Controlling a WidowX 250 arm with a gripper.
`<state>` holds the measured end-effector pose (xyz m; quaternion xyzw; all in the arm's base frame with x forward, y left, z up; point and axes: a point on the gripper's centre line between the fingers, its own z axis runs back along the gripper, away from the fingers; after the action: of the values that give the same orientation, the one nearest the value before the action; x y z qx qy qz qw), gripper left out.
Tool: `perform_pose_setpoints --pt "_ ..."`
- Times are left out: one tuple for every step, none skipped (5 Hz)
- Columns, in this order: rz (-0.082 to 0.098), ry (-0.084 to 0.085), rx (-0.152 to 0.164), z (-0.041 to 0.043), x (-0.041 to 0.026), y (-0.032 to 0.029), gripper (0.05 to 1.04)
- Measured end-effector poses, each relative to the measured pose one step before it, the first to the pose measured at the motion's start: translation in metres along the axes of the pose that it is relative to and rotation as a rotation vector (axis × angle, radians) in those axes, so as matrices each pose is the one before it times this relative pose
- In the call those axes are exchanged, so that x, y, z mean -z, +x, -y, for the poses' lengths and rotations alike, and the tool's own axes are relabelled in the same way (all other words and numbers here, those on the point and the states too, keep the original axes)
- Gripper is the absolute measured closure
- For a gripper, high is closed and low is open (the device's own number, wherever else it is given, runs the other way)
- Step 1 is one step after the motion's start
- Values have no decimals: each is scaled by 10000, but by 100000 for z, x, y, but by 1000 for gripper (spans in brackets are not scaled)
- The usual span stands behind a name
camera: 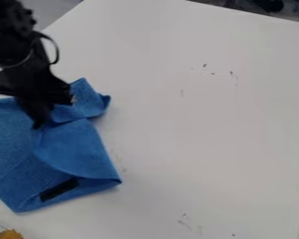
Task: Fold the blue cloth from north to south
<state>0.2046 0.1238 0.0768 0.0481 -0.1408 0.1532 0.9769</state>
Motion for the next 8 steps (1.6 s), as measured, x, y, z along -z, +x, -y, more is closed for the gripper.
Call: perform_pose_setpoints --pt "131 -229 -668 -1556 990 -1799 1030" --pt "-147 -212 -191 -773 1036 -864 1030" --pt "-445 -36 239 -723 1684 -1203 1030" --pt "-457 -55 437 -1255 566 -761 1012" --pt "-522 694 423 -1905 -1015 -793 872" --pt "-553 967 140 -1982 -1737 -661 623" --pt "-122 947 -108 -1874 -1471 26 313" --pt "339 -308 371 395 -627 1041 88"
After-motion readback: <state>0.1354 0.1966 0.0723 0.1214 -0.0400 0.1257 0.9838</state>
